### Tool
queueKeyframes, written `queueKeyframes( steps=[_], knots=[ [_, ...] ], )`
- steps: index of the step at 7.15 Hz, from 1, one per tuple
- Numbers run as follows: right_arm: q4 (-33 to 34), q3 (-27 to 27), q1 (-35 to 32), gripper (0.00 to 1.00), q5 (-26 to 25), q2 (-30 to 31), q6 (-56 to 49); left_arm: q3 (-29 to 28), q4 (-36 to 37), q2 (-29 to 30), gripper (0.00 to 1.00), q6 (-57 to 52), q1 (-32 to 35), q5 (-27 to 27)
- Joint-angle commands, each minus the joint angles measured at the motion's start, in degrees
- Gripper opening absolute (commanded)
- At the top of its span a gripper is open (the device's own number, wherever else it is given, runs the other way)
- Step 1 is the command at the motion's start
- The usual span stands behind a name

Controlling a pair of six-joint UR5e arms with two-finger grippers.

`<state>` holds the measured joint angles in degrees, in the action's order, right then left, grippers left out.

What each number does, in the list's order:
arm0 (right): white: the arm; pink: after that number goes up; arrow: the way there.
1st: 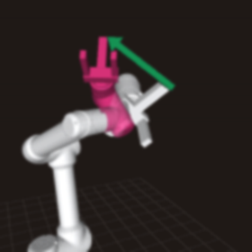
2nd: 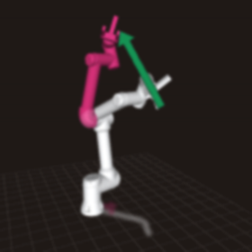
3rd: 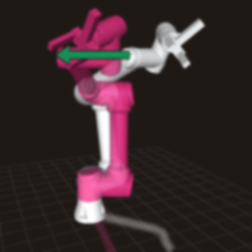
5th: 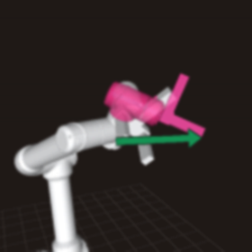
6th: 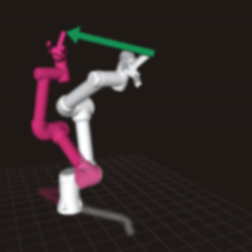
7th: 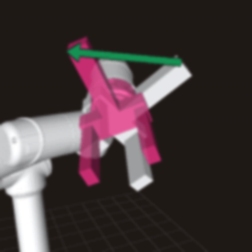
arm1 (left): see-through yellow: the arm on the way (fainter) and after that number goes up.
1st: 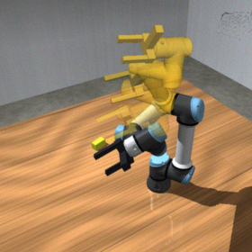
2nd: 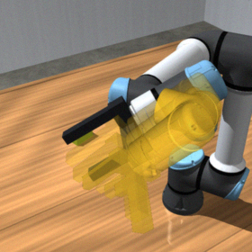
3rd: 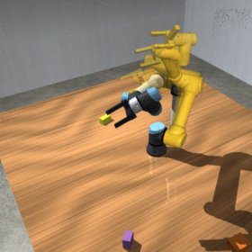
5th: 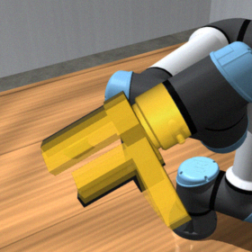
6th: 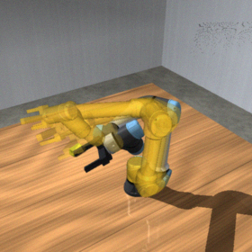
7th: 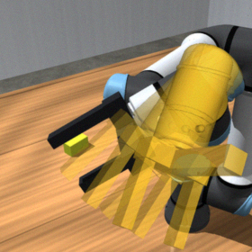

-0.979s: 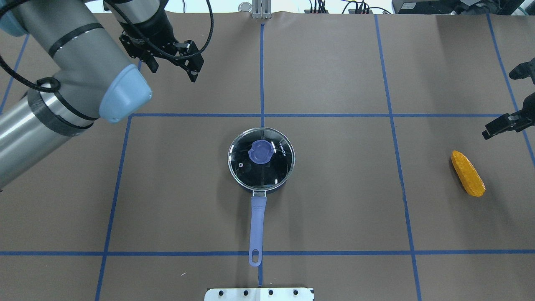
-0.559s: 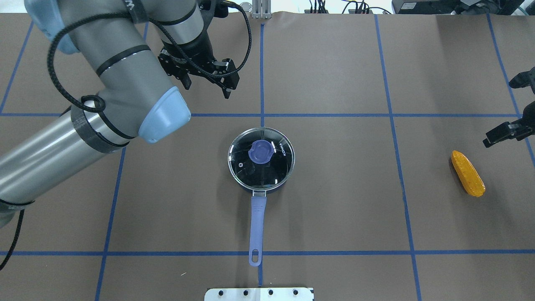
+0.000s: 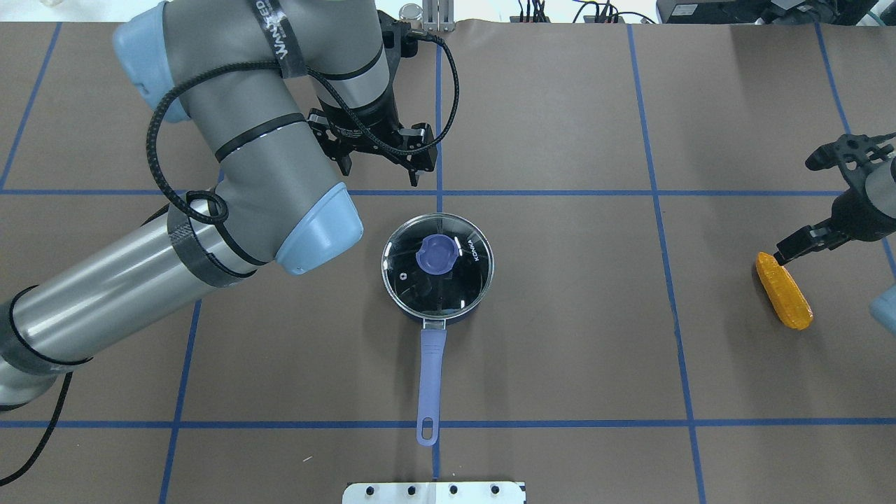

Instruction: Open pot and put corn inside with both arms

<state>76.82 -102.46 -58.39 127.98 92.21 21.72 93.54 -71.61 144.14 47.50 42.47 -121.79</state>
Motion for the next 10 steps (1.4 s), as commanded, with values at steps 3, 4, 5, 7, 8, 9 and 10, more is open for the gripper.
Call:
queueKeyframes(
  steps=[3,4,5,7,8,9,10],
  knots=[
    [-0.09,-0.02,4.07,0.98,-2.82,1.04,-0.63,-0.37,0.15,0.52,1.0,1.46,-0.2,0.15],
    [-0.09,-0.02,4.24,0.95,-2.82,1.65,-0.63,-0.29,0.15,0.52,1.0,1.46,-0.2,0.15],
    [-0.09,0.15,4.68,0.94,-2.82,1.74,-0.63,-0.29,0.07,0.44,1.0,1.46,-0.2,0.15],
    [-0.09,0.5,6.0,0.89,-2.91,1.74,-0.63,-0.29,0.07,0.35,1.0,1.46,-0.2,0.15],
    [-0.09,0.77,6.35,0.88,-3.0,1.74,-0.63,-0.29,0.07,0.26,1.0,1.46,-0.2,0.15],
    [-0.09,0.94,6.53,0.88,-3.61,1.74,-0.98,-0.29,0.07,0.17,1.0,1.46,-0.11,0.15],
    [-0.09,1.29,6.79,0.8,-4.22,1.74,-0.98,-0.29,0.07,0.09,1.0,1.46,-0.2,0.15]
  ],
)
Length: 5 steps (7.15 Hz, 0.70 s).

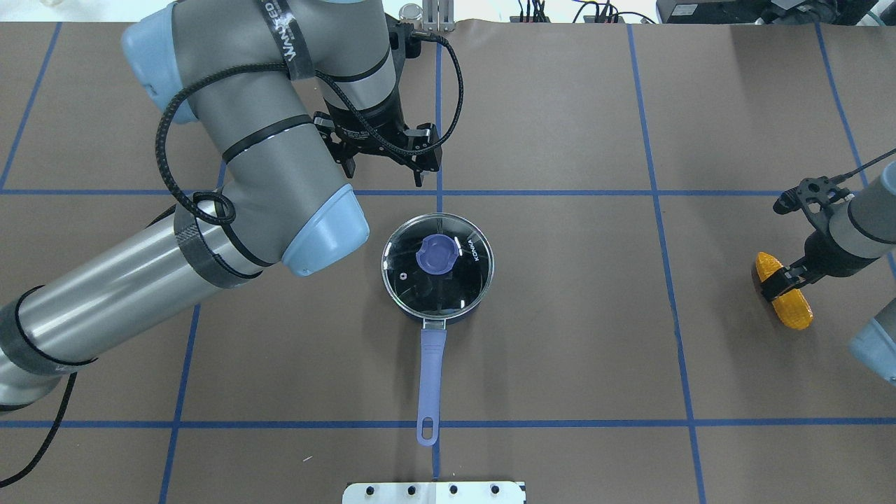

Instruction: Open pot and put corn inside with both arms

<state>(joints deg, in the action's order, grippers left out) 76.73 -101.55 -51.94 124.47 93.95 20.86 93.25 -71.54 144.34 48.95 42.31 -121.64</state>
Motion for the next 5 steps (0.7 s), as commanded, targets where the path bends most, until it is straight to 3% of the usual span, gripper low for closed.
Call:
queueKeyframes(
  steps=[1,3,5],
  knots=[
    [0.0,0.39,0.61,0.75,-1.5,0.0,-0.12,0.0,0.09,-0.2,1.0,0.0,0.05,0.09],
    [0.0,0.39,1.49,0.65,-1.59,-0.17,-0.12,0.0,0.09,-0.2,1.0,-0.09,0.05,0.09],
    [0.0,0.65,2.45,0.62,-1.94,-0.17,-0.12,0.0,0.09,-0.2,1.0,-0.09,0.05,0.09]
  ],
)
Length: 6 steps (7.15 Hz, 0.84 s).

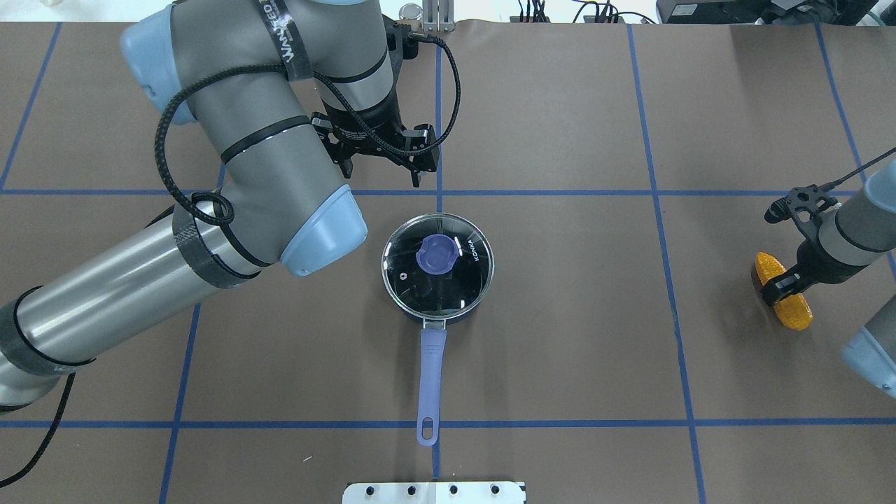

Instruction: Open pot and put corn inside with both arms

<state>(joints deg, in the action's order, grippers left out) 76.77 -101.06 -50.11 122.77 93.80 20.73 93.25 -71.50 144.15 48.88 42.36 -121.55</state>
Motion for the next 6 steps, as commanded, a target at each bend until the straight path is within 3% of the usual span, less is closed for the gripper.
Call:
queueKeyframes(
  steps=[1,3,4,6],
  knots=[
    [-0.04,0.25,0.71,0.62,-0.6,-0.02,0.01,0.0,0.05,-0.01,1.0,-0.01,0.0,0.0],
    [-0.04,0.25,1.15,0.52,-1.82,-0.02,-1.12,-0.09,0.04,-0.01,1.0,-0.1,0.0,0.0],
    [-0.04,0.34,1.06,0.39,-2.09,0.15,-2.96,0.0,-0.04,-0.01,1.0,-0.1,0.0,0.0],
    [0.05,-0.36,0.89,0.39,-2.01,0.06,-3.6,0.09,0.05,-0.01,1.0,-0.1,0.0,0.09]
  ],
)
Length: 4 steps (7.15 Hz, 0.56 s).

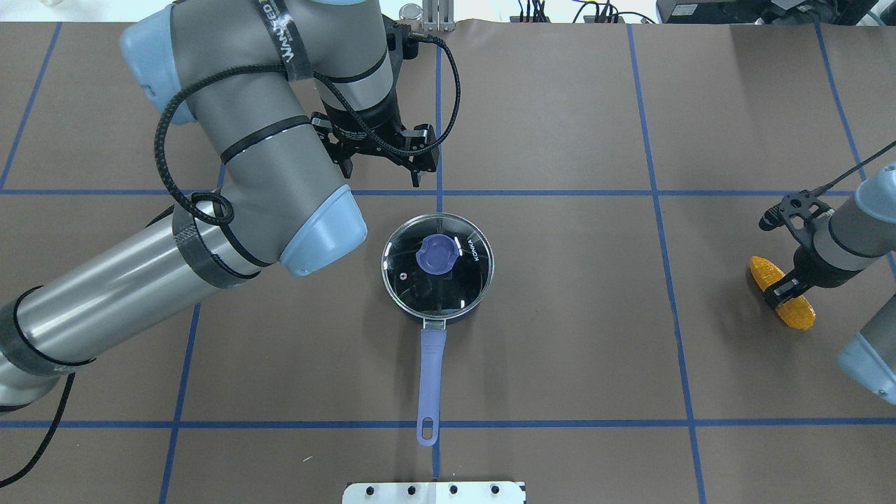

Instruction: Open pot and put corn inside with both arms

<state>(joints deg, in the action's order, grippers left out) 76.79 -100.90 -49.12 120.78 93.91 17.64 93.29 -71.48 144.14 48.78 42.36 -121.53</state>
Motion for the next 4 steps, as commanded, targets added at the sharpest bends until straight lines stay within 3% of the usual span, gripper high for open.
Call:
queueKeyframes(
  steps=[1,4],
  knots=[
    [0.55,-1.48,-0.44,0.39,0.51,-0.56,-0.5,0.05,0.2,0.09,1.0,0.17,0.0,0.07],
    [2.3,-3.77,-3.51,0.39,3.83,-3.19,-0.41,0.31,0.29,0.79,1.0,2.98,-2.18,2.34]
  ],
)
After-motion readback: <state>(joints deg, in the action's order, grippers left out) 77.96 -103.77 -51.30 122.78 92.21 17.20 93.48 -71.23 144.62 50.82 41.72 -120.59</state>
